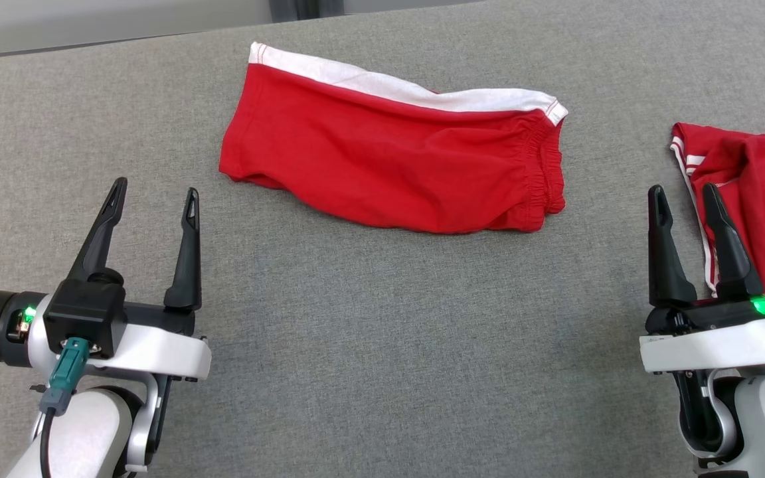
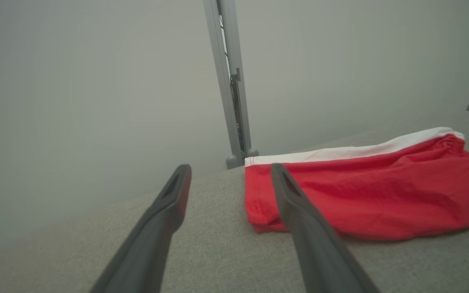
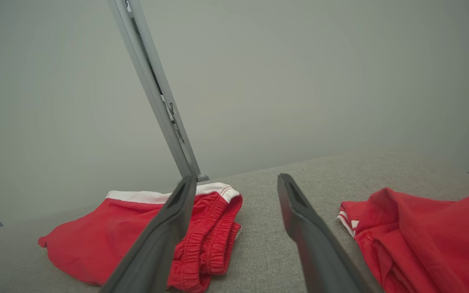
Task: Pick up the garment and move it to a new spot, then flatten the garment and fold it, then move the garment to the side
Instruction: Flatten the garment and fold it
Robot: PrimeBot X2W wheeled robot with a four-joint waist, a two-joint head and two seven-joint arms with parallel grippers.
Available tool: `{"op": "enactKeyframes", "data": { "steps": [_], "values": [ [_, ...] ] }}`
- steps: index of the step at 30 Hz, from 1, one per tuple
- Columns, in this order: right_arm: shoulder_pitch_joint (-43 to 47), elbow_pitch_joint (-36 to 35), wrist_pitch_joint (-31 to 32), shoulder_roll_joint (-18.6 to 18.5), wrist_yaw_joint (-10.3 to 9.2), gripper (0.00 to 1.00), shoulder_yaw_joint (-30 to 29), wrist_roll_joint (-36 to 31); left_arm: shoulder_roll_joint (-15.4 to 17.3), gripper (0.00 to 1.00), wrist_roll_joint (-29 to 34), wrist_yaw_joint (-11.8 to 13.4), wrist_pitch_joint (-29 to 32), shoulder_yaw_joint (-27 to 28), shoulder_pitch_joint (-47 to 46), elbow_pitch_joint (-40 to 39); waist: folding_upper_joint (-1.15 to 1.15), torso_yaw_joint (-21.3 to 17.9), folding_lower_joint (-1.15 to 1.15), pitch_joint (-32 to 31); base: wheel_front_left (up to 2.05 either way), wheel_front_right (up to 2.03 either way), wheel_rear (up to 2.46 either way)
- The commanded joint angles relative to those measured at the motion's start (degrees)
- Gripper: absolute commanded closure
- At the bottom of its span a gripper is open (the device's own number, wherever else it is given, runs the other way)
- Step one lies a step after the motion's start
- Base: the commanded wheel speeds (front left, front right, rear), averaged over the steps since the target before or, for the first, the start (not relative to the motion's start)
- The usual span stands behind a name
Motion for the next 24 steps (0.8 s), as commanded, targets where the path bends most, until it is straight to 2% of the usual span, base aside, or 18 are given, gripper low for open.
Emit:
{"op": "enactKeyframes", "data": {
  "steps": [1, 11, 18, 24],
  "values": [
    [-0.11, 0.05, 0.22, -0.23, 0.03, 0.00, -0.20, -0.16, 0.42, 0.00, 0.33, 0.27, 0.21, 0.09, 0.02, -0.22, 0.00, 0.03, 0.00, 0.03, 0.00, 0.00, 0.00],
    [-0.88, 0.45, 0.91, 0.03, 0.03, 0.00, -0.44, -0.59, 0.25, 0.00, 0.69, -0.74, 1.15, -0.92, -2.89, 0.00, 0.00, 0.04, 0.00, 0.40, 0.00, 0.00, 0.00],
    [-1.73, -0.11, 1.63, -0.77, 0.03, 0.00, -0.32, -2.68, -1.55, 0.00, -0.22, -4.97, 3.48, -3.63, -10.76, 5.65, 0.00, -0.74, 0.00, 2.33, 0.00, 0.00, 0.00],
    [-2.79, -0.20, 1.86, -0.64, 0.03, 0.00, 0.38, -3.02, -3.96, 0.00, -2.91, -10.53, 6.60, -5.43, -19.19, 18.49, 0.00, -2.96, 0.00, 5.18, 0.00, 0.00, 0.00]
  ]
}}
